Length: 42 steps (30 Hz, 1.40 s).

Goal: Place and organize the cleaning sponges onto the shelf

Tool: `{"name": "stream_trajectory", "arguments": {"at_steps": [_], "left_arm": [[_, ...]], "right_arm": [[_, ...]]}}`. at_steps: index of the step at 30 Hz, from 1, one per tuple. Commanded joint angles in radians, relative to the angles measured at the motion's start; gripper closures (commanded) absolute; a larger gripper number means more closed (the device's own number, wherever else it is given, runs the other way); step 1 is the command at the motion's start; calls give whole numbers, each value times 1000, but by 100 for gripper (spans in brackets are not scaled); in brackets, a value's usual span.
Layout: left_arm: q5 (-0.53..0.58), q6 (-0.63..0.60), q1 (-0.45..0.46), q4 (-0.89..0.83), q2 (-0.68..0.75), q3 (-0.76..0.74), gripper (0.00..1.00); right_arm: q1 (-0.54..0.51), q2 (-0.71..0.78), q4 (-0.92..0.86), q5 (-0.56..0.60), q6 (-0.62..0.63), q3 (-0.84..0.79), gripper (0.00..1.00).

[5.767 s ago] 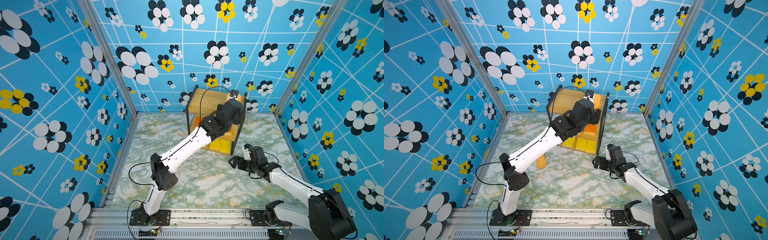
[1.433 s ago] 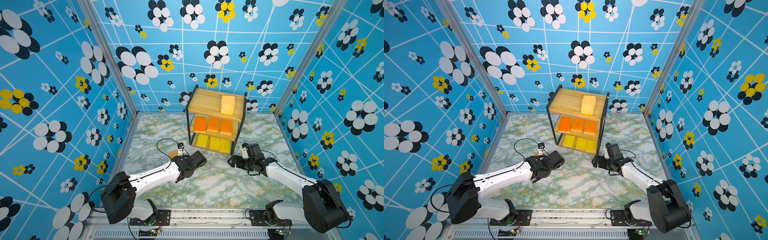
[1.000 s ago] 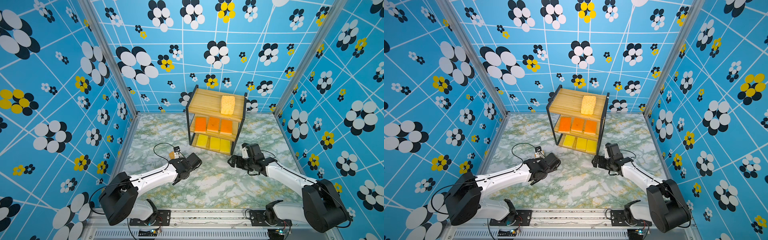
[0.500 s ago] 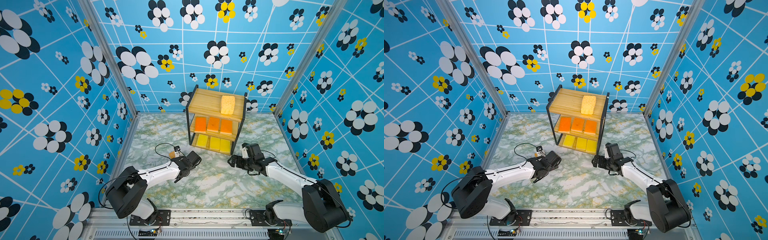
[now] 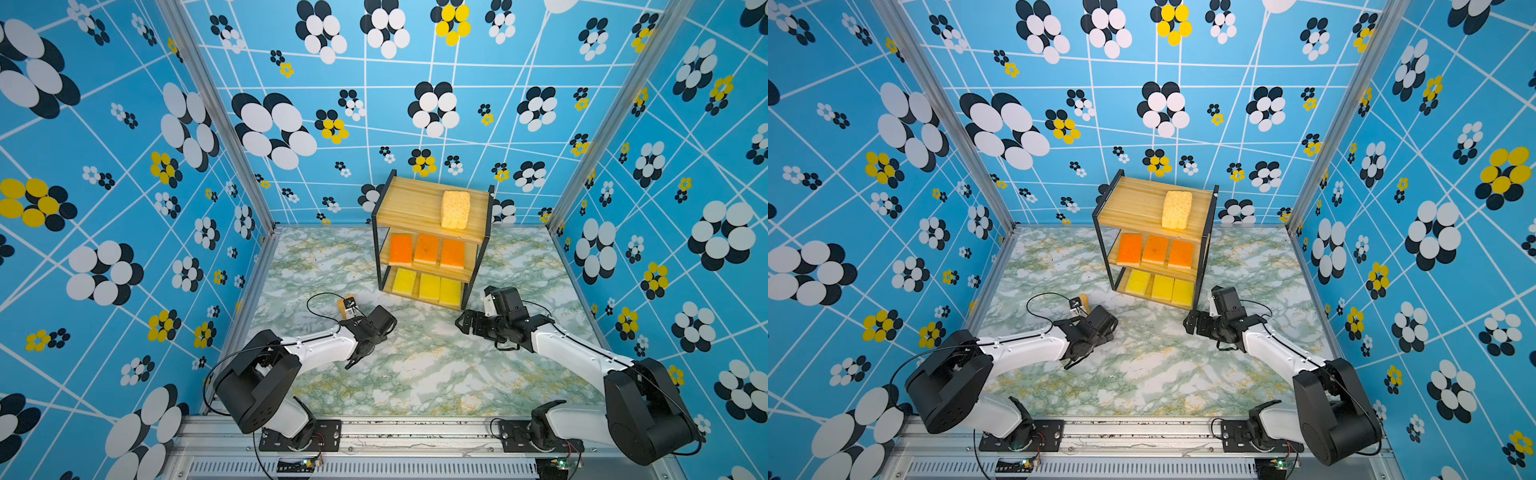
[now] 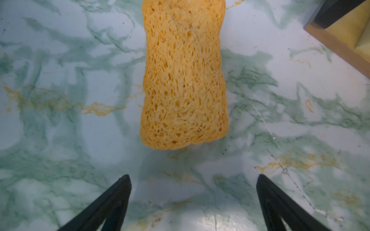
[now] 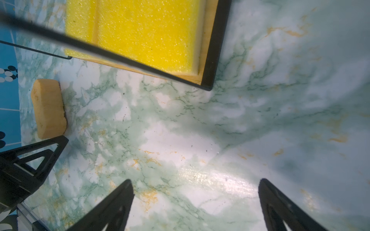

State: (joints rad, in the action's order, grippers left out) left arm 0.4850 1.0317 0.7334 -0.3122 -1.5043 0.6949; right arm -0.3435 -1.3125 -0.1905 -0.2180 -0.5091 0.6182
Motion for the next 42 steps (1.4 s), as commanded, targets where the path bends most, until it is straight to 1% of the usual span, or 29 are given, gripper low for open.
{"name": "stream_trajectory", "arguments": {"at_steps": [1,8,17,25,34,36,42], "left_arm": [[10,-19,-5,-37,4,19,1],[39,-23,-11,-37,11,22,1],[21,-79,-64,4,2,38,1],[-8,-119,-102,48,-54,55,1],[-10,-137,-123,64,-92,70,0],[-15,-139,-133,70,-97,69,2],[-28,-139,-145,94,-114,66,14]], "right_arm": [[6,-7,8,6,-11,19,1],[6,-11,10,3,-9,19,1],[6,-13,18,-2,-11,19,1],[6,-16,18,0,-10,21,1],[6,-15,21,3,-14,15,1],[6,-17,21,2,-14,13,1],[6,-25,25,3,-16,17,1]]}}
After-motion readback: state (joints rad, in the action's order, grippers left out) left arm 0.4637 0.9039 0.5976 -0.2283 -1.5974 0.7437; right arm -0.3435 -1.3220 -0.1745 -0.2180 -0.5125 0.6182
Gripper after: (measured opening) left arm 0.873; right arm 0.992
